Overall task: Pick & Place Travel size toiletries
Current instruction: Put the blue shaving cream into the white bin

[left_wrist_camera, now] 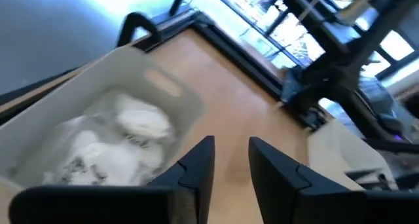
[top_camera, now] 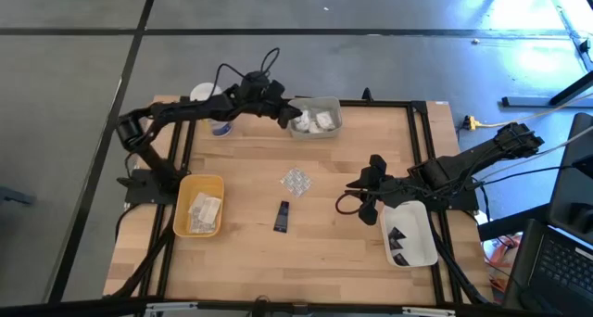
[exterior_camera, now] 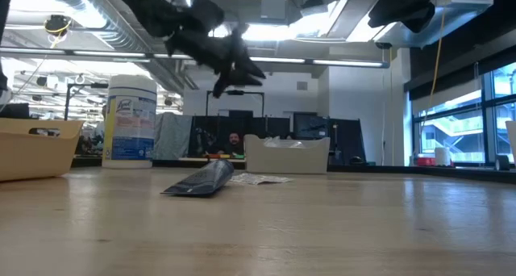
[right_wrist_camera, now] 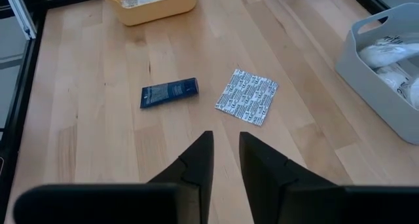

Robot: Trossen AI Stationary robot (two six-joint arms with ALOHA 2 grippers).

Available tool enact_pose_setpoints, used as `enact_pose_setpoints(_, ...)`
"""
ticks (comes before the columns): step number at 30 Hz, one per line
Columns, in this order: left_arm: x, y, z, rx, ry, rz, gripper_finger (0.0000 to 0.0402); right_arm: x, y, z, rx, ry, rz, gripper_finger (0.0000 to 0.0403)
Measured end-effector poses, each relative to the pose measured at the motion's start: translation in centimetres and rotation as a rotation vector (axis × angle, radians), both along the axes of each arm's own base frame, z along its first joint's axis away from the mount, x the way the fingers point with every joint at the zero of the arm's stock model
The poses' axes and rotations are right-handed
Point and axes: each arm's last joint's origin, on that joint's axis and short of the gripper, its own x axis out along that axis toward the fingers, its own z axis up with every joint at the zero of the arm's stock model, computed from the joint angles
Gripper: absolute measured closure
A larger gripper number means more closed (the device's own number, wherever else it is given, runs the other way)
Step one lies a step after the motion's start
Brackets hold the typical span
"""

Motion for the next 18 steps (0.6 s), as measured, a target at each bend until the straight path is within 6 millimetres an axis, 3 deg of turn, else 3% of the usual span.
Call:
enact_pose_setpoints(7,-0.1,-4.4,2.9,0.094,-0.001,-0.108,0.0321,0.0,0.0,0.0,0.000,0.000,0.000,0.0323)
enact_pose_setpoints(18,-1.1,-10.3,4.2,0.240,0.166,-0.145,0.0325,0.0,0.0,0.0,0.000,0.000,0.000,0.0306)
